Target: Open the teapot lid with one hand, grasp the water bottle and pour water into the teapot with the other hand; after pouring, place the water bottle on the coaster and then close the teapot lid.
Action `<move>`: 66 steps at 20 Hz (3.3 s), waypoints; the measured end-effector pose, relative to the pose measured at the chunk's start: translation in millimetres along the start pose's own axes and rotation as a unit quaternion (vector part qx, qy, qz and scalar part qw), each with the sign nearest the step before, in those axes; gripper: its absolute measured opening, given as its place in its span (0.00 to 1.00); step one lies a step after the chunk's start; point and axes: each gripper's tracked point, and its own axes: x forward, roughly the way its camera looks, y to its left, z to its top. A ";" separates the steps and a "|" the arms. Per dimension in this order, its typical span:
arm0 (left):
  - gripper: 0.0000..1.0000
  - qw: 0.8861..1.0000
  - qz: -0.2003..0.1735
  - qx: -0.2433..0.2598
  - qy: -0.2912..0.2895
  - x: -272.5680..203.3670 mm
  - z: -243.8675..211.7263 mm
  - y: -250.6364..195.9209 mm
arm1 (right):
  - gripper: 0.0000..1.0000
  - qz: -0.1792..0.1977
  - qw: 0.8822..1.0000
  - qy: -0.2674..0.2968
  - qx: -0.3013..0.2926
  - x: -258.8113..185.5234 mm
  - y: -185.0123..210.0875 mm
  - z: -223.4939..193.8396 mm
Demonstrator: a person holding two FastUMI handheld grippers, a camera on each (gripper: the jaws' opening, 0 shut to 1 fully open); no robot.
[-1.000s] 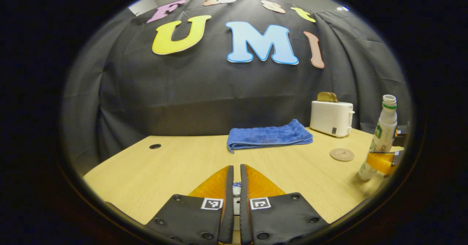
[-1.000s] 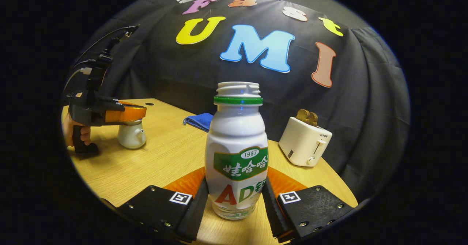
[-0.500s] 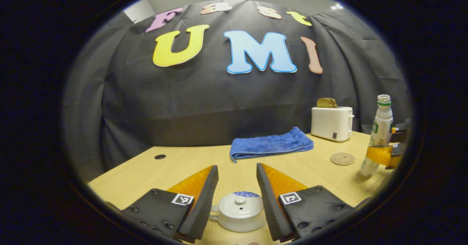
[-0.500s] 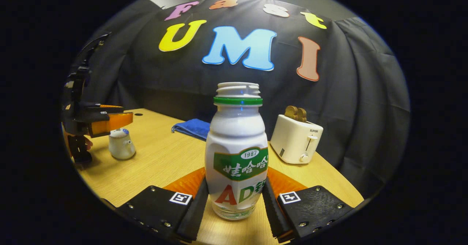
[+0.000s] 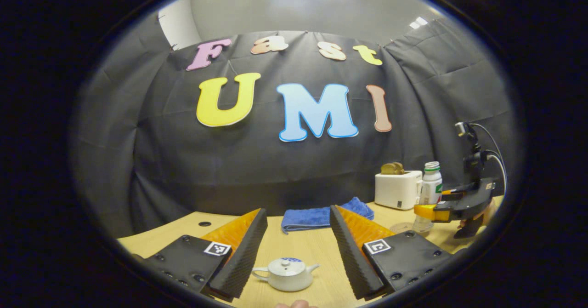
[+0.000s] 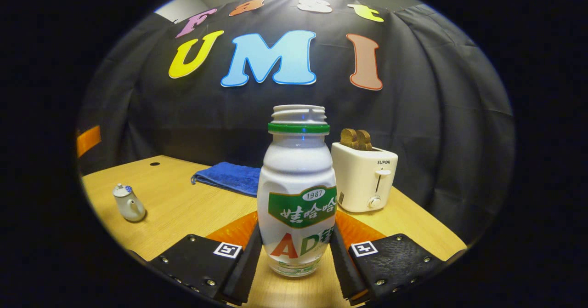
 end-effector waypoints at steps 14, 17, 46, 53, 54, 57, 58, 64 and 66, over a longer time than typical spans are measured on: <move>0.95 0.998 0.044 -0.052 0.009 -6.2 -6.5 58.4 | 0.72 -0.001 0.999 0.035 0.032 67.4 3.1 -16.5; 0.95 0.998 0.042 -0.049 0.013 -5.7 -9.6 54.7 | 0.71 -0.013 0.999 0.033 0.034 68.2 -3.8 -16.2; 0.96 0.998 0.016 -0.049 0.020 -30.2 -7.8 23.0 | 0.89 -0.037 0.998 0.029 0.033 -18.5 -14.3 -8.7; 0.99 0.994 -0.001 -0.079 0.071 -43.0 -53.4 -23.9 | 0.96 -0.004 0.999 0.005 0.044 -107.9 53.2 1.4; 0.99 0.995 0.000 -0.079 0.069 -47.0 -54.0 -30.7 | 0.96 -0.004 0.999 0.006 0.046 -116.4 59.6 -0.3; 0.99 0.995 0.009 -0.084 0.057 -65.0 -56.5 -53.6 | 0.96 -0.048 0.998 -0.021 0.045 -142.3 60.7 -4.5; 0.99 0.995 0.011 -0.079 0.053 -69.8 -56.3 -59.8 | 0.96 -0.051 0.997 -0.026 0.046 -150.1 68.3 -8.9; 0.99 0.997 0.020 -0.034 0.061 -83.5 -78.1 -88.7 | 0.96 -0.034 0.998 -0.023 0.047 -169.6 97.9 -29.0; 0.99 0.997 0.029 -0.022 0.071 -87.8 -85.3 -89.5 | 0.96 -0.033 0.997 -0.036 0.056 -173.3 98.0 -29.1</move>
